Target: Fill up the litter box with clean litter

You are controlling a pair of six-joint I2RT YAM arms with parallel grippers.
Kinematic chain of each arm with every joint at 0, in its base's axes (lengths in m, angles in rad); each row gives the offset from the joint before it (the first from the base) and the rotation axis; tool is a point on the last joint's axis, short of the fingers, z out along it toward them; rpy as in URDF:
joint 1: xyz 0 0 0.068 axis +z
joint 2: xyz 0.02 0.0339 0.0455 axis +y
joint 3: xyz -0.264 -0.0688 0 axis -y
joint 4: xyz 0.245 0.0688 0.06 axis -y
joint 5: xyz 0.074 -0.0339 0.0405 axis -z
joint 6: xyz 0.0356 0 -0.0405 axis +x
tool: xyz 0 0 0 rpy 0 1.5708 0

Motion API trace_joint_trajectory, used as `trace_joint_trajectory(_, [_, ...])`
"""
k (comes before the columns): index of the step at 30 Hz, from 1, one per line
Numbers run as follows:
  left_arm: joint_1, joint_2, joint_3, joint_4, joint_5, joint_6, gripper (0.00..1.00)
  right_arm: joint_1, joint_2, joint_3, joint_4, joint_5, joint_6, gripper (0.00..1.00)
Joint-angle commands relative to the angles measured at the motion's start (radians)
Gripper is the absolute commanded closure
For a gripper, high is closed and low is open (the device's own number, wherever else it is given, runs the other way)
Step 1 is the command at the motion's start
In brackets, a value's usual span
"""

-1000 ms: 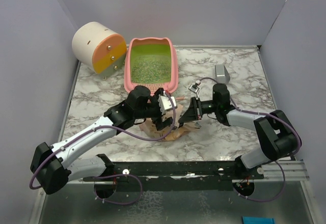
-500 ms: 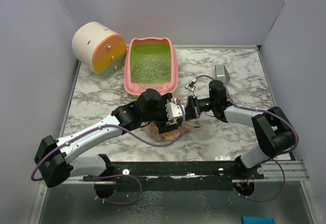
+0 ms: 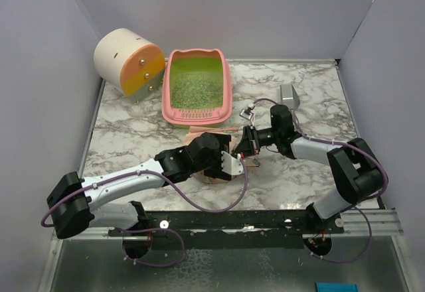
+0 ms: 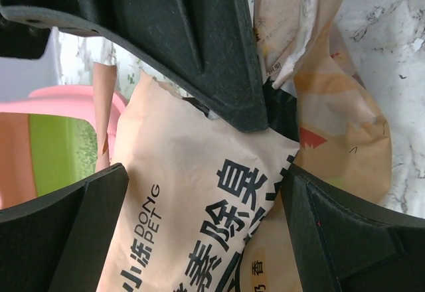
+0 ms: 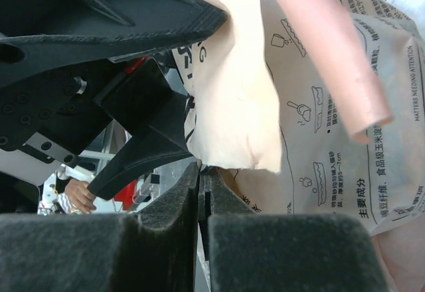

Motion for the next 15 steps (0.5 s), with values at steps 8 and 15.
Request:
trace_joint_trajectory(8, [-0.006, 0.032, 0.060, -0.122, 0.119, 0.132, 0.01, 0.018, -0.050, 0.024, -0.110, -0.045, -0.064, 0.92])
trace_joint_trajectory(15, [-0.010, 0.075, 0.125, -0.261, 0.162, 0.153, 0.01, 0.018, -0.062, 0.004, 0.040, -0.053, 0.068, 0.88])
